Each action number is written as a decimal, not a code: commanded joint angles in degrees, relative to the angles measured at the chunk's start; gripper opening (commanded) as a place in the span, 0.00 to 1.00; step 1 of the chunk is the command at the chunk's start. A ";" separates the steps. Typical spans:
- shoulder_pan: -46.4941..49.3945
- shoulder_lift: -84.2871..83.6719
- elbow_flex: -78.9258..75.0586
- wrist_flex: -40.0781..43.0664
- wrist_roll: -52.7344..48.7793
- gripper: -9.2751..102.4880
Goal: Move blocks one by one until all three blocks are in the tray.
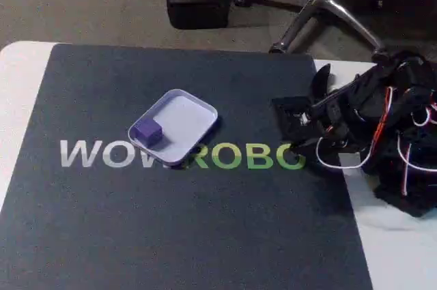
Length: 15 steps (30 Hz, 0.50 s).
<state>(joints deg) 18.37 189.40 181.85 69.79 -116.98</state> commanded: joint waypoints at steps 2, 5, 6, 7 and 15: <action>0.00 0.09 -0.26 1.14 1.58 0.01; 0.26 0.09 -0.26 1.14 1.58 0.01; 0.62 0.09 -0.26 1.32 1.58 0.02; 1.14 0.09 -0.26 1.49 1.58 0.02; 2.99 0.09 -0.26 1.58 2.02 0.02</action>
<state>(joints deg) 20.65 189.49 181.85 70.84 -115.22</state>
